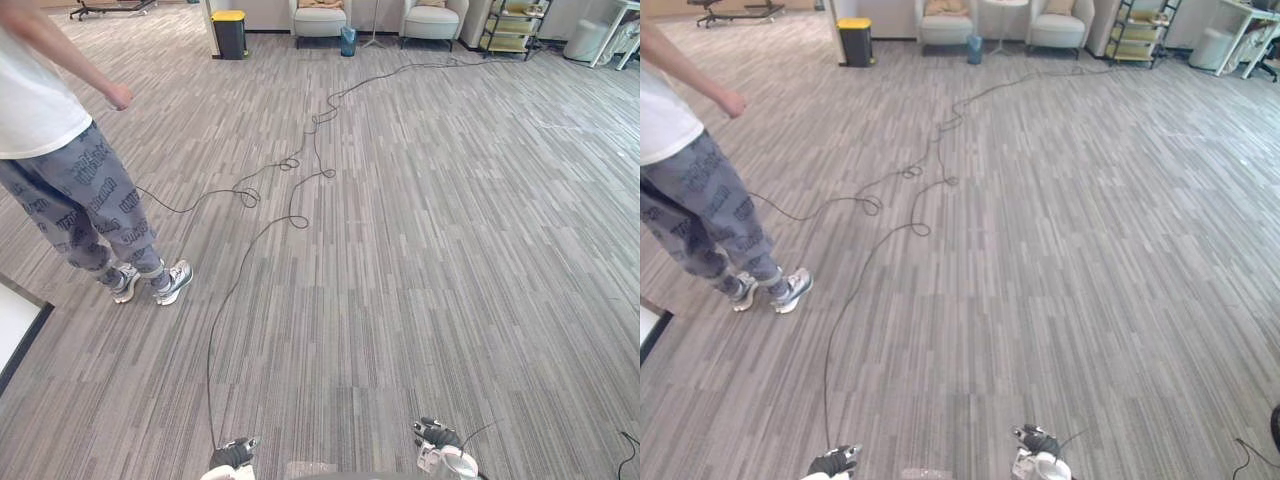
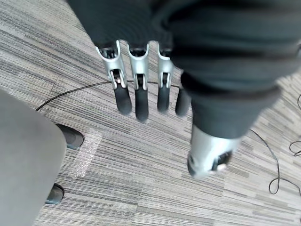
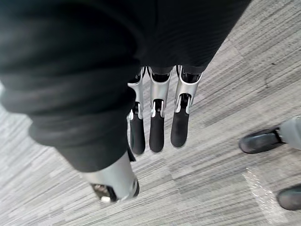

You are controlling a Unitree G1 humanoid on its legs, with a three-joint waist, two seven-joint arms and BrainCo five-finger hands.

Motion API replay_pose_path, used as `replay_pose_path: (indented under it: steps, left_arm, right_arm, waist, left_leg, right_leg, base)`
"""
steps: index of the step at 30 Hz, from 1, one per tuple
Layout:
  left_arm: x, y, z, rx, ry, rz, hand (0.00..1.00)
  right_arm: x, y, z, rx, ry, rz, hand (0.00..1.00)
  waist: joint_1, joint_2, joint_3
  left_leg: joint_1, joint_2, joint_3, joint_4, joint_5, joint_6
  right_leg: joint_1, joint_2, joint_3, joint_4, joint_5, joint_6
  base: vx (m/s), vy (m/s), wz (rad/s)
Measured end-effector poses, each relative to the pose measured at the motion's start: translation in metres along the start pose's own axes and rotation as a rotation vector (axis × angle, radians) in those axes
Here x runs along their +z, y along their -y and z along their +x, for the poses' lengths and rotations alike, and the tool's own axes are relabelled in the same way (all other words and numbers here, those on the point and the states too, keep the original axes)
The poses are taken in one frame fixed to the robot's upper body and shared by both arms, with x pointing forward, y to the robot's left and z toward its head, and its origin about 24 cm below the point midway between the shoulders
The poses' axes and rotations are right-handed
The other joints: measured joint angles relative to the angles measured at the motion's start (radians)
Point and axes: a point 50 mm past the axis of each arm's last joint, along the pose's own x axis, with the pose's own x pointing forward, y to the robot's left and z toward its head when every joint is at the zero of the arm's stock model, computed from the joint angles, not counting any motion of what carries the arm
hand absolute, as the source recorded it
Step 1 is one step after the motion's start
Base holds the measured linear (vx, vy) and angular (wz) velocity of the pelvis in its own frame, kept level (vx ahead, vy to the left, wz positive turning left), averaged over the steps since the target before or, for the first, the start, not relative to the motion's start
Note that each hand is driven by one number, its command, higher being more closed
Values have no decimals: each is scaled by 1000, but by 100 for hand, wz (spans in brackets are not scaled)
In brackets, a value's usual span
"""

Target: Pick up cushions and gather them together orderly.

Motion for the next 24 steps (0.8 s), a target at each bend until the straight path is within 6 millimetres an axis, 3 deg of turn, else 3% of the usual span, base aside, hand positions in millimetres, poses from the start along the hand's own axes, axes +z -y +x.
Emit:
replay_pose_path:
  steps: [9,24]
  left_arm:
    - [-1,3,1,-41,-7,13,0]
    - [4,3,3,-59,-1,45,0]
  right_arm:
    - [-8,15,1,-32,-50,93,0]
    - [-11,16,2,-25,-73,104,0]
  waist:
    - [-13,8,15]
    - [-19,1,35]
  left_leg:
    - [10,0,5,0,1,3]
    - [10,-1,9,-6,1,4]
  right_leg:
    - [-3,1,12,13,-2,2]
    - [-2,1,16,6,-2,2]
  base:
    - [-15,4,-3]
    - [2,1,0]
